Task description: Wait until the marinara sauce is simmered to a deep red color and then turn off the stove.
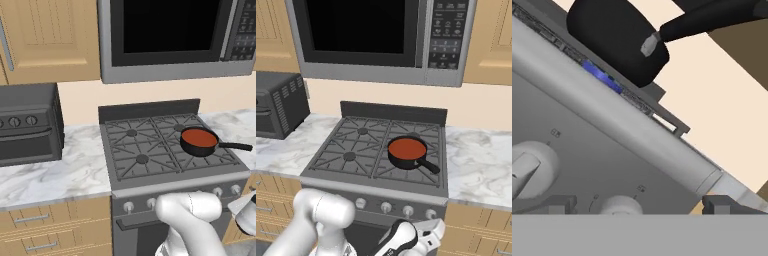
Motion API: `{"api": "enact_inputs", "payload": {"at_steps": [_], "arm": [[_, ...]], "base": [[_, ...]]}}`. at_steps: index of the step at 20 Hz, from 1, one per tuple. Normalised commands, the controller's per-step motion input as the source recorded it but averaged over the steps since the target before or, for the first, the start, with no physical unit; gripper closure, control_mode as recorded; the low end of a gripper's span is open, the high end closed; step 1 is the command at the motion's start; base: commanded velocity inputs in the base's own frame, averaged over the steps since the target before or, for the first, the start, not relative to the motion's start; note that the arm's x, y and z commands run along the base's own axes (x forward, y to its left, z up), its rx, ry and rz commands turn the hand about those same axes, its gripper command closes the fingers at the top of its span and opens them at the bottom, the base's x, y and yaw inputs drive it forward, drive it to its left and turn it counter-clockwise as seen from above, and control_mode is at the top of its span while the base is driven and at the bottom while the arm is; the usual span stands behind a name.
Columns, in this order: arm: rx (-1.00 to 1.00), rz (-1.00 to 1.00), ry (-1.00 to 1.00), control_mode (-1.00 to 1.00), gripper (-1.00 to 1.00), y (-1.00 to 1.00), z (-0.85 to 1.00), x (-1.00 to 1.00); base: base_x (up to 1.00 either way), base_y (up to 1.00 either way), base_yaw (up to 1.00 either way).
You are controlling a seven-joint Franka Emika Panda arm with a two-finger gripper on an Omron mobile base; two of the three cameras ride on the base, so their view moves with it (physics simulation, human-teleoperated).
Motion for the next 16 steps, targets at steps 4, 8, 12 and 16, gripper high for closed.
{"api": "enact_inputs", "payload": {"at_steps": [4,8,12,16], "arm": [[0.0,0.0,-0.03,-1.0,-1.0,-0.09,-0.02,0.02],[-0.02,0.0,0.0,-1.0,-1.0,-0.03,-0.11,0.03],[-0.04,0.02,0.0,-1.0,-1.0,0.0,-0.14,0.1],[-0.04,0.04,0.0,-1.0,-1.0,0.0,-0.12,0.14]], "base": [[0.0,0.0,0.0],[0.0,0.0,0.0],[0.0,0.0,0.0],[0.0,0.0,0.0]]}}
